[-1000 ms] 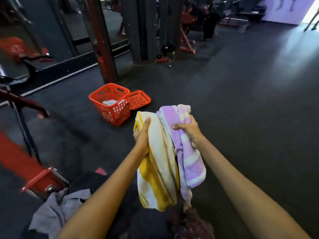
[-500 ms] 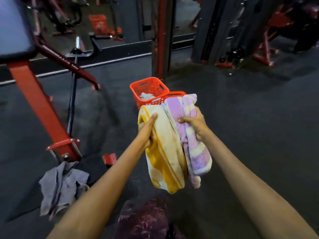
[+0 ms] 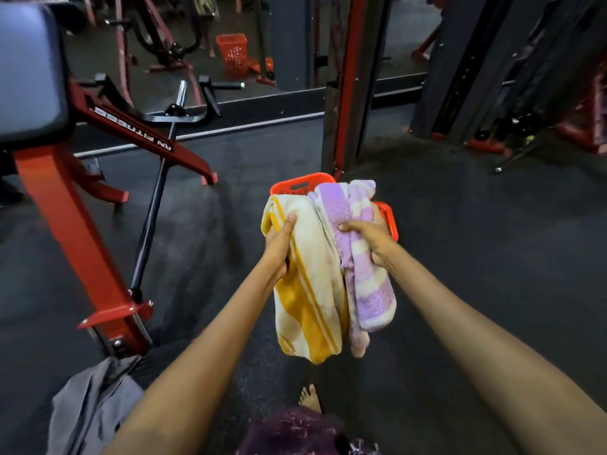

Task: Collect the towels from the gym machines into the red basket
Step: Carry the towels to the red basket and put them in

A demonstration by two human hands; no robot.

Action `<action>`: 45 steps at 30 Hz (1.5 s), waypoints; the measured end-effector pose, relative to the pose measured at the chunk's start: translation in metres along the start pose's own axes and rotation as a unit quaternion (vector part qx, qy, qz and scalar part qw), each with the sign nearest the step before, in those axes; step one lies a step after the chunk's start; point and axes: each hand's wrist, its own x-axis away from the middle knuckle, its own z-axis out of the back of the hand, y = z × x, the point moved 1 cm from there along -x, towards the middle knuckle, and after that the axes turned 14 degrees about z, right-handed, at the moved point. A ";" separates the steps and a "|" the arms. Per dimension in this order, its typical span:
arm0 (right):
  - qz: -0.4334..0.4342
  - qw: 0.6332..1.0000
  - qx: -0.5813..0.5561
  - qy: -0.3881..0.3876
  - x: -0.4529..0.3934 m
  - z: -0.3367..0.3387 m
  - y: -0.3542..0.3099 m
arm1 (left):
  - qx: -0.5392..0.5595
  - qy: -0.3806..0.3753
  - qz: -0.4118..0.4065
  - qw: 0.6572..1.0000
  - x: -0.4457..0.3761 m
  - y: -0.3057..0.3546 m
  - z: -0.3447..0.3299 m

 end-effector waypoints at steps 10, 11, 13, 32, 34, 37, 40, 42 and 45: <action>0.012 1.000 -0.002 -0.007 -0.176 -0.013 0.000 | -0.050 -0.029 0.094 0.994 -0.131 0.094 -0.060; 0.012 1.000 -0.006 -0.012 -0.200 -0.015 0.001 | -0.045 -0.025 0.087 0.995 -0.148 0.104 -0.067; 0.015 1.000 -0.005 -0.022 -0.243 -0.017 0.004 | -0.024 -0.030 0.070 0.997 -0.176 0.121 -0.081; -0.049 0.992 -0.084 -0.085 -0.530 -0.045 0.038 | 0.160 0.080 0.073 0.981 -0.395 0.232 -0.155; -0.066 0.991 -0.093 -0.069 -0.546 -0.050 0.046 | 0.184 0.083 0.075 0.976 -0.416 0.235 -0.155; -0.091 0.987 -0.117 -0.058 -0.573 -0.062 0.055 | 0.215 0.094 0.077 0.969 -0.451 0.242 -0.151; -0.111 0.985 -0.121 -0.057 -0.601 -0.075 0.072 | 0.245 0.105 0.083 0.960 -0.487 0.249 -0.147; -0.132 0.985 -0.104 -0.045 -0.615 -0.081 0.086 | 0.257 0.125 0.089 0.954 -0.510 0.248 -0.143; -0.169 0.982 -0.079 -0.018 -0.633 -0.086 0.114 | 0.256 0.154 0.112 0.948 -0.542 0.241 -0.137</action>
